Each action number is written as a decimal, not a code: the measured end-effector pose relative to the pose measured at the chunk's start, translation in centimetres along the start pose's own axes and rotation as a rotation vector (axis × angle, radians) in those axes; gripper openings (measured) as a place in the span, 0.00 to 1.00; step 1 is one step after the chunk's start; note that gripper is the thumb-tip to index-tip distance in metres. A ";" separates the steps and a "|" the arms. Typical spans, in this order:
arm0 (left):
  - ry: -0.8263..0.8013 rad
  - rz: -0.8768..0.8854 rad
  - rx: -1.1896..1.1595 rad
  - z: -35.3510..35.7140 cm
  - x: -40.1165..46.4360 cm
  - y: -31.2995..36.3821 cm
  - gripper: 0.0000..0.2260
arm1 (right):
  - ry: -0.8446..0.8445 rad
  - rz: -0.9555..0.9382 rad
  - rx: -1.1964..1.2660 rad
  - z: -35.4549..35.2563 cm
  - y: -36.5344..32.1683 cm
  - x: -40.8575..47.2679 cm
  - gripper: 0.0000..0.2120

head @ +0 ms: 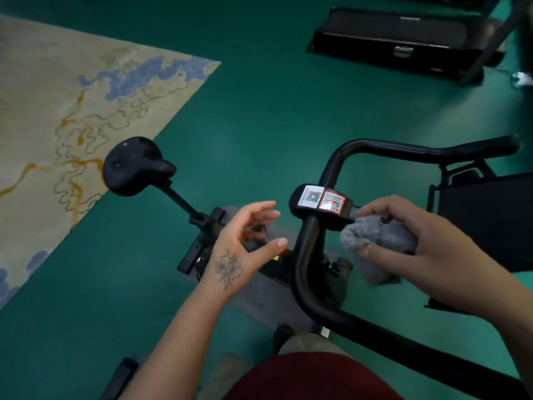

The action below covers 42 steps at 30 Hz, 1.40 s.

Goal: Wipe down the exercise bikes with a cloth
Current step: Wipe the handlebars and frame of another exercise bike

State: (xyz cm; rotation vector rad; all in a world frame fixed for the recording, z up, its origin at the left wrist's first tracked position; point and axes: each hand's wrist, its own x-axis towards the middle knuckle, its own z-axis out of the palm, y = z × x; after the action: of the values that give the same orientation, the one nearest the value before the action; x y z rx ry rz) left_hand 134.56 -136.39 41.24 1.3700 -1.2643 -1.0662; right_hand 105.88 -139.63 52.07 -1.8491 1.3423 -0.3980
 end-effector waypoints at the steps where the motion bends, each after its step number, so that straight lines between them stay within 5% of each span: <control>1: -0.038 0.014 0.018 0.0 1.0 0.0 0.25 | 0.000 0.024 -0.026 0.0 0.2 -0.1 0.18; 10: -0.435 0.242 0.238 0.7 7.3 -0.6 0.26 | 0.205 0.246 0.025 3.1 -0.3 -0.7 0.21; 22: -0.917 0.516 0.151 2.5 14.6 -1.6 0.24 | 0.867 0.566 0.102 15.1 -5.1 -4.3 0.17; 34: -1.072 1.046 0.436 7.9 17.2 -1.9 0.30 | 1.531 0.874 -0.256 16.0 -3.7 -11.8 0.08; 42: -1.062 1.115 0.403 7.7 17.6 -2.6 0.28 | 1.617 0.924 -0.338 13.1 -1.8 -11.8 0.15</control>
State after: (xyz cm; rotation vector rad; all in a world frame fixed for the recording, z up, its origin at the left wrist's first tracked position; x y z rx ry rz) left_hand 128.90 -154.51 37.44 0.0329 -2.6472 -0.6703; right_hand 111.01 -123.28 47.45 -0.5904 3.1979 -1.2909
